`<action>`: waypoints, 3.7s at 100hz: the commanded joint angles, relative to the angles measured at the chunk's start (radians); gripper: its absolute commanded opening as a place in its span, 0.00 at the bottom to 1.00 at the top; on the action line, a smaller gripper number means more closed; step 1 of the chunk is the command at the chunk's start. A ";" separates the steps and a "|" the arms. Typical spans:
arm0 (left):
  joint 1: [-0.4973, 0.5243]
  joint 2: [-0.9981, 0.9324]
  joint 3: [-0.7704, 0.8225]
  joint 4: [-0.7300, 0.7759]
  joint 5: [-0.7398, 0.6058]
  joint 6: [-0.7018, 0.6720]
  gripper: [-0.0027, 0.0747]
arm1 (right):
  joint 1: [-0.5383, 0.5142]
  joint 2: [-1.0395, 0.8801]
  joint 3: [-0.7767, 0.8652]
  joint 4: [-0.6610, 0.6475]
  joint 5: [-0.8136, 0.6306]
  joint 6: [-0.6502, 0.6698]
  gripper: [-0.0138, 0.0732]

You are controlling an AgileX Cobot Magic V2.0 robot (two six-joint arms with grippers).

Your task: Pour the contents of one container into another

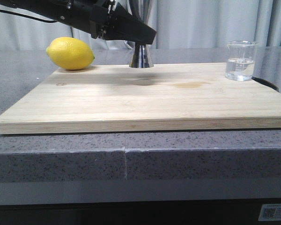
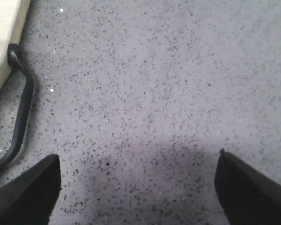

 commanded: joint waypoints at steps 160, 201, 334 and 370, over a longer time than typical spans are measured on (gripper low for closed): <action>0.004 -0.051 -0.032 -0.070 0.047 -0.003 0.10 | 0.244 0.110 0.205 -0.004 -0.887 0.060 0.85; 0.004 -0.051 -0.032 -0.070 0.047 0.003 0.10 | 0.244 0.188 0.202 -0.039 -0.992 0.097 0.85; 0.004 -0.051 -0.032 -0.062 0.047 0.003 0.10 | 0.244 0.326 0.072 -0.087 -1.009 0.143 0.82; 0.004 -0.051 -0.032 -0.062 0.047 0.003 0.10 | 0.244 0.326 0.072 -0.087 -1.008 0.143 0.66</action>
